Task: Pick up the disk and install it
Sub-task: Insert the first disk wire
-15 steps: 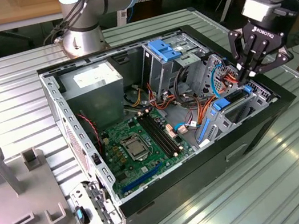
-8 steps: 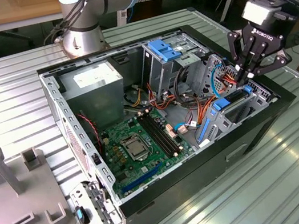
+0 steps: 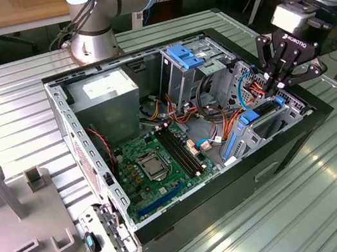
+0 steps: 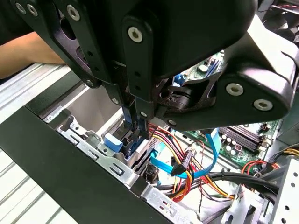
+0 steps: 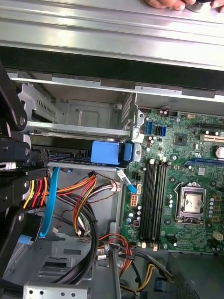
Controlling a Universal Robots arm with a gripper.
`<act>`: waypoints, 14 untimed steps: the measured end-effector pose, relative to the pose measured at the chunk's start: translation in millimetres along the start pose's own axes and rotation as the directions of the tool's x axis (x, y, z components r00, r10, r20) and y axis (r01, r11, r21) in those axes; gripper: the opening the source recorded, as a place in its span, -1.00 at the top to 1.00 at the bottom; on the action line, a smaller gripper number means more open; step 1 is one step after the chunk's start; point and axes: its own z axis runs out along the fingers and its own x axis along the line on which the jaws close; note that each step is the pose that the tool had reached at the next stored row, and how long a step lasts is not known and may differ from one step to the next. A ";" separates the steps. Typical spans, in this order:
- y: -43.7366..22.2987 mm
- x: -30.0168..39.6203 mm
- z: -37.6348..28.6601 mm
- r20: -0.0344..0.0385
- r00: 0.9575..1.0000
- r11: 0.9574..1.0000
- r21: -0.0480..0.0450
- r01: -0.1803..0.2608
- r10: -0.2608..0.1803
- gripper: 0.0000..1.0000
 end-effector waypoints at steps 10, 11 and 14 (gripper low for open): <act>11.4 8.2 4.0 0.015 0.988 0.987 0.022 -0.157 0.156 0.65; 10.5 8.3 4.6 0.015 0.987 0.987 0.022 -0.159 0.159 0.65; 9.1 8.4 7.8 0.018 0.987 0.987 0.022 -0.162 0.162 0.65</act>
